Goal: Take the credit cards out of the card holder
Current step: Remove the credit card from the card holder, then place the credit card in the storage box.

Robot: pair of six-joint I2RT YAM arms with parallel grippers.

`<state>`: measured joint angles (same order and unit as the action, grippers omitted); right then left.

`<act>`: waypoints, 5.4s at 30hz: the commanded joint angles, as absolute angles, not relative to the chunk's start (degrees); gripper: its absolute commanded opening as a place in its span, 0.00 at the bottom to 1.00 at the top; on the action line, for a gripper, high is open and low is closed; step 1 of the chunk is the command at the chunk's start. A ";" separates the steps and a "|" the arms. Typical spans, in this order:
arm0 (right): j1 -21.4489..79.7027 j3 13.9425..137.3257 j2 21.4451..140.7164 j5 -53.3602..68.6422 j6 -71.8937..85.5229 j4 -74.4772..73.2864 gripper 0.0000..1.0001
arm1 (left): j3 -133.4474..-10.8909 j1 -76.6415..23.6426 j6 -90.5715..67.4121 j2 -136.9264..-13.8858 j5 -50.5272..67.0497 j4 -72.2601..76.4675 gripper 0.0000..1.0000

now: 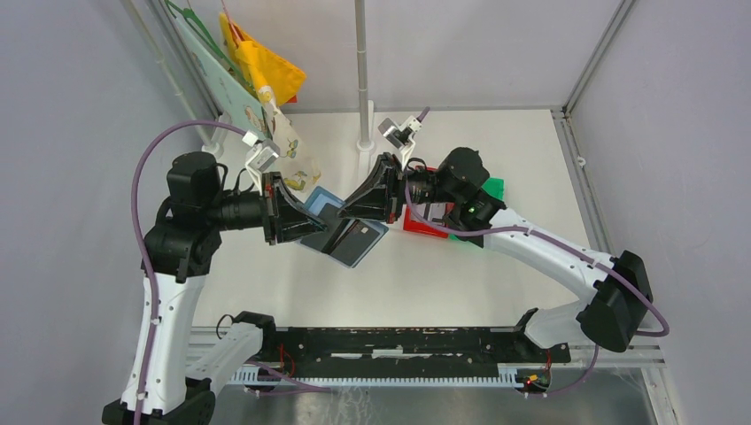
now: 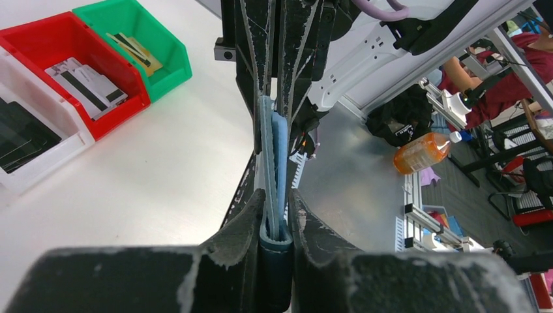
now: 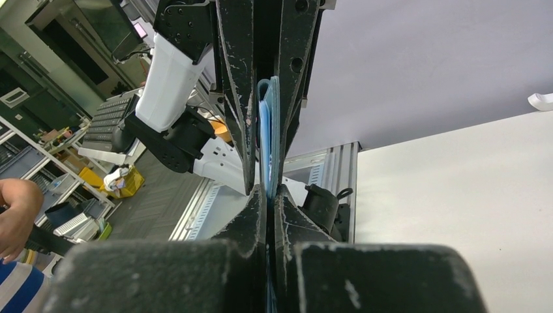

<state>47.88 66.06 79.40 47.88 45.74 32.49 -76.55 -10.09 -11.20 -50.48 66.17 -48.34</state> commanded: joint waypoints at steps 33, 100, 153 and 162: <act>46.06 53.06 70.96 40.29 59.55 47.61 0.64 | -73.15 -10.11 -18.68 -49.34 51.02 -38.45 0.02; 52.47 48.22 80.20 32.74 69.76 70.27 0.31 | -73.37 -10.11 -28.28 -47.85 61.33 -30.96 0.02; 31.46 75.83 99.67 20.18 26.81 -9.54 0.00 | -80.25 -10.11 -5.25 -48.10 47.47 -46.64 0.02; 31.46 77.79 107.63 17.66 29.37 -7.22 0.00 | -80.69 -10.15 -6.78 -48.11 50.33 -46.40 0.02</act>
